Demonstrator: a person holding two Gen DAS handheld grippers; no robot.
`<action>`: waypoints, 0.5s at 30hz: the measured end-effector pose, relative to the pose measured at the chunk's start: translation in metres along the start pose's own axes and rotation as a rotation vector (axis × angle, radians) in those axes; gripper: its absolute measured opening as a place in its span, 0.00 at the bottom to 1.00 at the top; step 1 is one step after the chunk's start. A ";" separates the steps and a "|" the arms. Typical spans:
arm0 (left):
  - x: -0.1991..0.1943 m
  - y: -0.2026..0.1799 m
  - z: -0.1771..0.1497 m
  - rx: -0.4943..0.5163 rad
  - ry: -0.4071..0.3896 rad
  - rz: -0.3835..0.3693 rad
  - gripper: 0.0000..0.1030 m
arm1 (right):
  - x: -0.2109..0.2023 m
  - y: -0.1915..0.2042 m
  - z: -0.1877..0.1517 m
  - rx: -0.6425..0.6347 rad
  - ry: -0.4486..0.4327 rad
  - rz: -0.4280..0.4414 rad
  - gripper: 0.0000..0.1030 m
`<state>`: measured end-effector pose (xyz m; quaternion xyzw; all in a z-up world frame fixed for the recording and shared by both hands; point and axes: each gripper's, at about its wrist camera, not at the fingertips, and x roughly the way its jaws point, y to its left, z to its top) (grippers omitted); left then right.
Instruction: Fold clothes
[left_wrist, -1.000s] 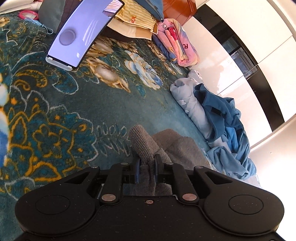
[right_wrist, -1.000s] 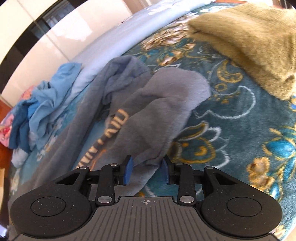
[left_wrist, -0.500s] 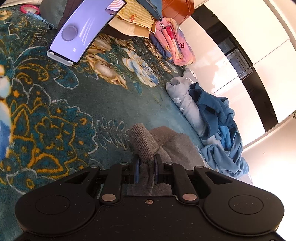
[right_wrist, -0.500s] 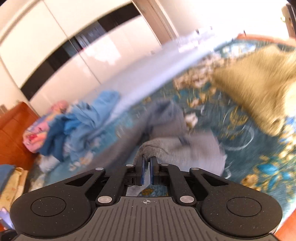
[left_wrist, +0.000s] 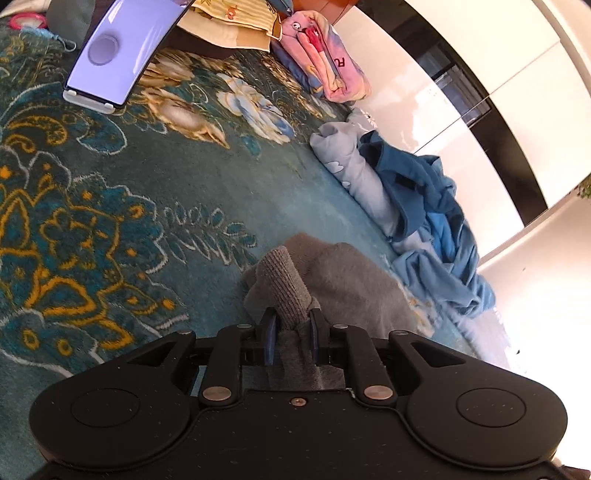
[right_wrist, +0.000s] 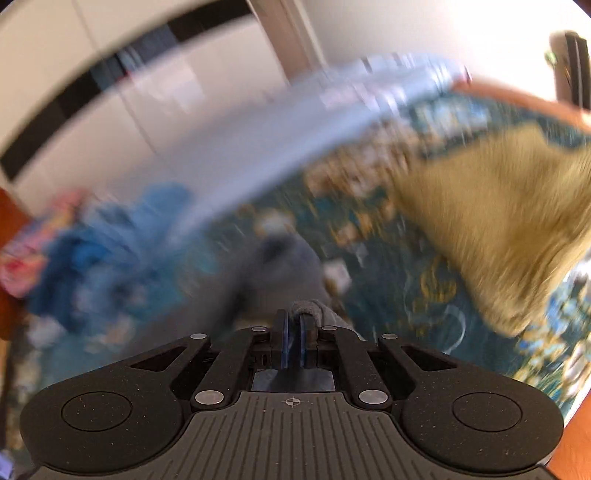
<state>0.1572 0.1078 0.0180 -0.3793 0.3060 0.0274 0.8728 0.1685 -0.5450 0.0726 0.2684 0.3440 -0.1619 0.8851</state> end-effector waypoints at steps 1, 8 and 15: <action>0.000 0.001 0.000 0.000 0.002 -0.001 0.14 | 0.016 -0.002 -0.002 0.020 0.024 -0.024 0.04; 0.006 0.005 0.001 0.000 0.015 0.001 0.20 | 0.062 -0.001 -0.016 0.032 0.100 -0.109 0.05; 0.007 0.005 0.001 0.015 0.022 0.008 0.24 | 0.017 0.003 -0.015 -0.055 0.051 -0.003 0.29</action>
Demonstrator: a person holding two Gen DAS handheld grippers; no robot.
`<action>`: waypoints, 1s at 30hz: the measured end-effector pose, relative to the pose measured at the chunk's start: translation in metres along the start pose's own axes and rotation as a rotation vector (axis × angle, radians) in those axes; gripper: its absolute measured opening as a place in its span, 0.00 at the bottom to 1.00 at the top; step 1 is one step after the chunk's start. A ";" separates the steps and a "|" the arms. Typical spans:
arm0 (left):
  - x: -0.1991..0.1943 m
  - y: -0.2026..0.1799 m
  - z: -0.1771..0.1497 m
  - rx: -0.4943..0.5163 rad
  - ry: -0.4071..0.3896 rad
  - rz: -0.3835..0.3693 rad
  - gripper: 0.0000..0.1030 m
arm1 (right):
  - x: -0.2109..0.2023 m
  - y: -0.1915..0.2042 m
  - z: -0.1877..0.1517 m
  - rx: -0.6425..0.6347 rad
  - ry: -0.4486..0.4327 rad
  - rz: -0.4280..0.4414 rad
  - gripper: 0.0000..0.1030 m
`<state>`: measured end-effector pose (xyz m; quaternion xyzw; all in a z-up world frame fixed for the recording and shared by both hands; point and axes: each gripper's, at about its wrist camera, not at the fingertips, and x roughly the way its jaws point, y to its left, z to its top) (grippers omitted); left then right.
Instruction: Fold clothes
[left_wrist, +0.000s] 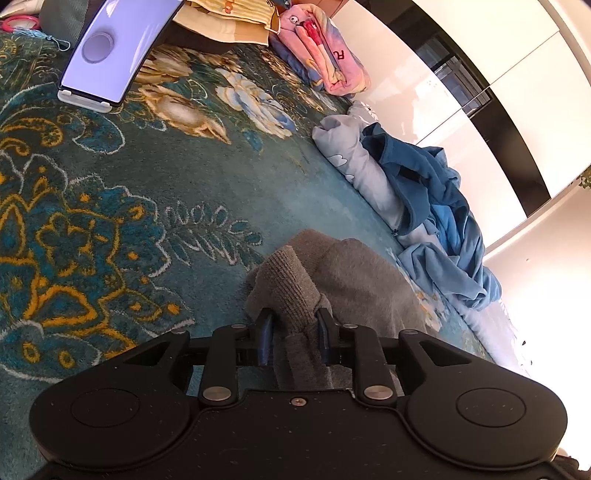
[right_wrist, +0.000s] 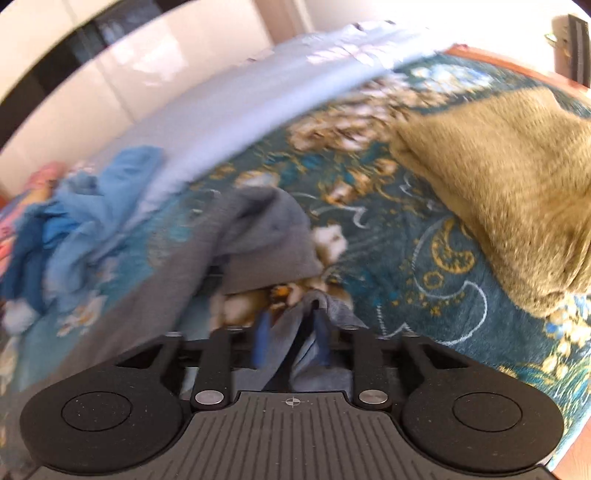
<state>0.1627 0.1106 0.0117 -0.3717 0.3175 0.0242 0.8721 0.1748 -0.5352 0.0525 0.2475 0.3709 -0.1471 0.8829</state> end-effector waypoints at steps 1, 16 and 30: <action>0.000 0.000 0.000 0.001 0.001 0.003 0.24 | -0.008 0.000 -0.001 -0.023 -0.010 -0.001 0.29; -0.013 0.007 -0.012 -0.008 0.036 0.048 0.37 | -0.068 -0.048 -0.079 0.021 -0.029 0.030 0.39; 0.003 -0.008 -0.019 0.039 0.065 0.108 0.40 | -0.030 -0.073 -0.082 0.025 -0.009 -0.007 0.39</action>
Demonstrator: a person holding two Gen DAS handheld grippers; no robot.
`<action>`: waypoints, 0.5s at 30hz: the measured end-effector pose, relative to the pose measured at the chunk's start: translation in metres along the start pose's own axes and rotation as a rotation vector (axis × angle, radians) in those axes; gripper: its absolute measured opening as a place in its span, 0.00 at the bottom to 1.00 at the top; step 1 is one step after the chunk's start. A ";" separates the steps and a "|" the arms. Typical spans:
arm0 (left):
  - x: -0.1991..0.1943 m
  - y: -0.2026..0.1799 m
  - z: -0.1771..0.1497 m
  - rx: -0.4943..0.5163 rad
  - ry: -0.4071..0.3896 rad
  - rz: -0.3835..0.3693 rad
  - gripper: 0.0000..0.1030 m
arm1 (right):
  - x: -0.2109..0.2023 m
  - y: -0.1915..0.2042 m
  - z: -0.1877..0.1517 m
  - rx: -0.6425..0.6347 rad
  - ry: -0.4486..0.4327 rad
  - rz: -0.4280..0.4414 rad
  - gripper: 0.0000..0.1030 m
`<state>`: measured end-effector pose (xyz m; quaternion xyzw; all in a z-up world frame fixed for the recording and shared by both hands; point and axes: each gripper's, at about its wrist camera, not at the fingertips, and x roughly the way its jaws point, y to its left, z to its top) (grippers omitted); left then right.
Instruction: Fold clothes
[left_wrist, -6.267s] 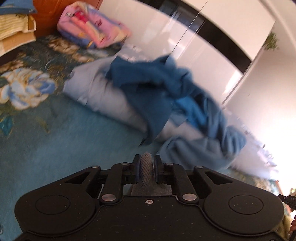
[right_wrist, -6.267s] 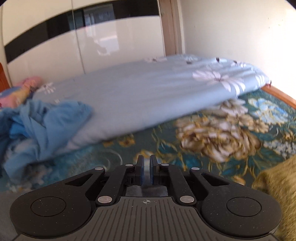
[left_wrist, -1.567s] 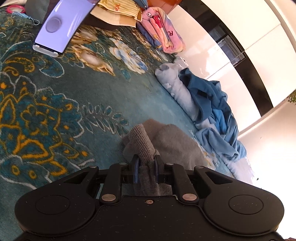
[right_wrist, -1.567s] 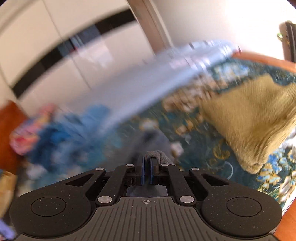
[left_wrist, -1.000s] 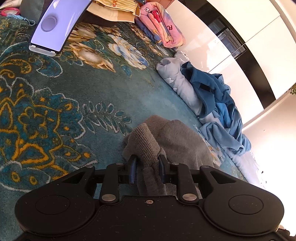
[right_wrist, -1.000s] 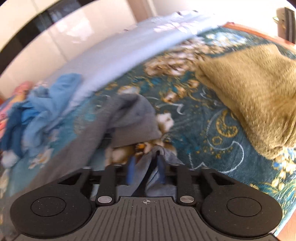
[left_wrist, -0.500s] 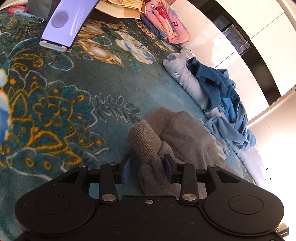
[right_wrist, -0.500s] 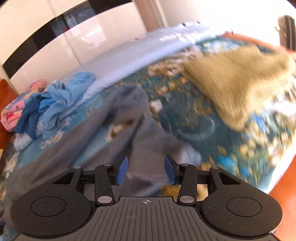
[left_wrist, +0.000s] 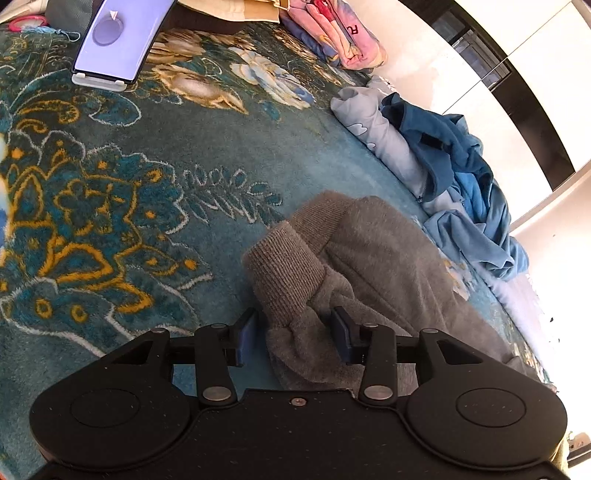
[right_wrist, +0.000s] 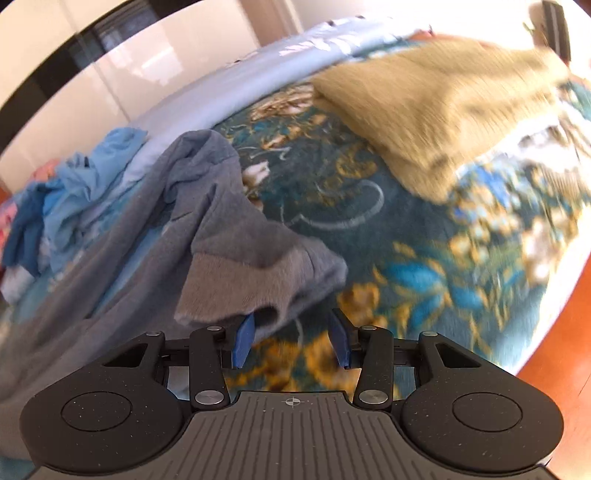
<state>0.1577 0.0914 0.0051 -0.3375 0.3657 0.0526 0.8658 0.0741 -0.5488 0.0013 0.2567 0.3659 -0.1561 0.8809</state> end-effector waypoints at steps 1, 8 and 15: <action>0.001 -0.001 0.000 0.003 -0.001 0.005 0.40 | 0.001 0.000 0.003 0.004 -0.003 0.027 0.38; 0.008 -0.011 0.003 0.023 -0.004 0.043 0.41 | 0.008 0.012 0.022 -0.061 0.000 0.087 0.27; 0.014 -0.018 0.005 0.041 -0.006 0.067 0.42 | 0.012 -0.006 0.058 0.082 -0.030 0.203 0.03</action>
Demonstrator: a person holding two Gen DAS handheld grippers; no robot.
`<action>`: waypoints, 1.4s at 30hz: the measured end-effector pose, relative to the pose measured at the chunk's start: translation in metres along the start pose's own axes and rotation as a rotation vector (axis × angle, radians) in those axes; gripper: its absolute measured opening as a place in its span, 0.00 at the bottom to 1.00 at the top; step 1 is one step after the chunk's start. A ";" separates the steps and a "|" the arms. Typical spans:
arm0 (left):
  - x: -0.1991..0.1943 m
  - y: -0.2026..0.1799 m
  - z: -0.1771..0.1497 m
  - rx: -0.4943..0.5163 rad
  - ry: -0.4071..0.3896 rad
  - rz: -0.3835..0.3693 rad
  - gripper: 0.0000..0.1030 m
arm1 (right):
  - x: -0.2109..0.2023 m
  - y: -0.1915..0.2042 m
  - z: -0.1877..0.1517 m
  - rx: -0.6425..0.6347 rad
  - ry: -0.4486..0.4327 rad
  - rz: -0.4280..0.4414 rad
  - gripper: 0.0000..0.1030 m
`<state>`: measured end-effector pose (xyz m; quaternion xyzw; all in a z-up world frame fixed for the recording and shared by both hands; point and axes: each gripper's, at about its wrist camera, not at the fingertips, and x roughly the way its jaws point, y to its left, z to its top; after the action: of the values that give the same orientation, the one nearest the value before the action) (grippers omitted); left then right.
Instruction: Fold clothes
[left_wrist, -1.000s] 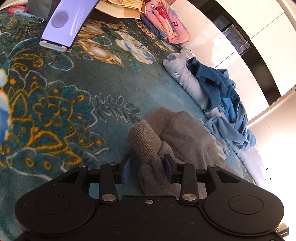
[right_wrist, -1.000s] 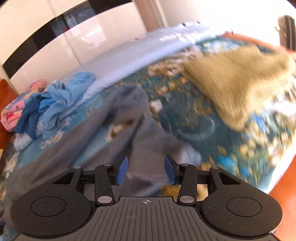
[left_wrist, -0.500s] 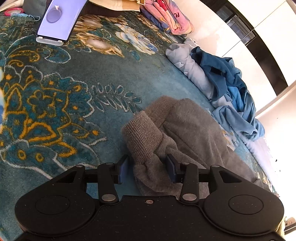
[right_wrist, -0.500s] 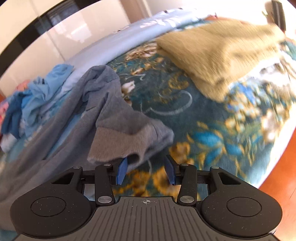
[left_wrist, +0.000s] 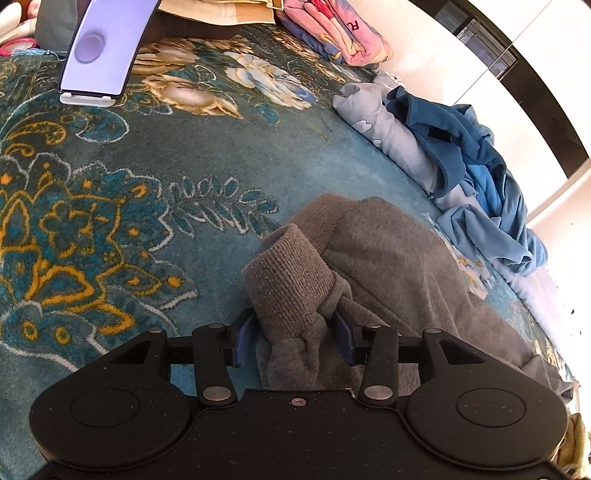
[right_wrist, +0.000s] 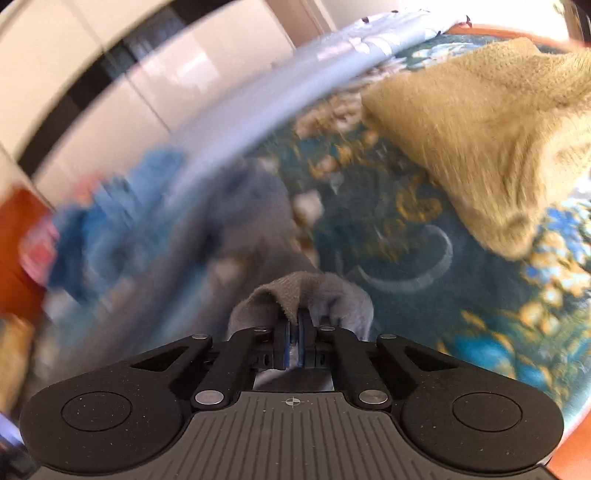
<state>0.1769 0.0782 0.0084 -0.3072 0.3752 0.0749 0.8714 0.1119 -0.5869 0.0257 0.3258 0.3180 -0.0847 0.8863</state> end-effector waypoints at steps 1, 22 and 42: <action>0.000 -0.001 0.000 0.000 -0.001 0.002 0.42 | -0.006 -0.002 0.011 0.023 -0.046 -0.008 0.03; -0.006 0.004 -0.002 -0.022 -0.011 -0.031 0.45 | -0.015 -0.053 -0.036 0.244 -0.076 -0.130 0.36; -0.013 0.019 -0.004 -0.114 -0.033 -0.131 0.21 | 0.002 -0.017 -0.041 0.201 -0.032 -0.093 0.04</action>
<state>0.1585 0.0928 0.0066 -0.3790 0.3349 0.0443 0.8615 0.0863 -0.5741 -0.0090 0.3966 0.3087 -0.1625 0.8491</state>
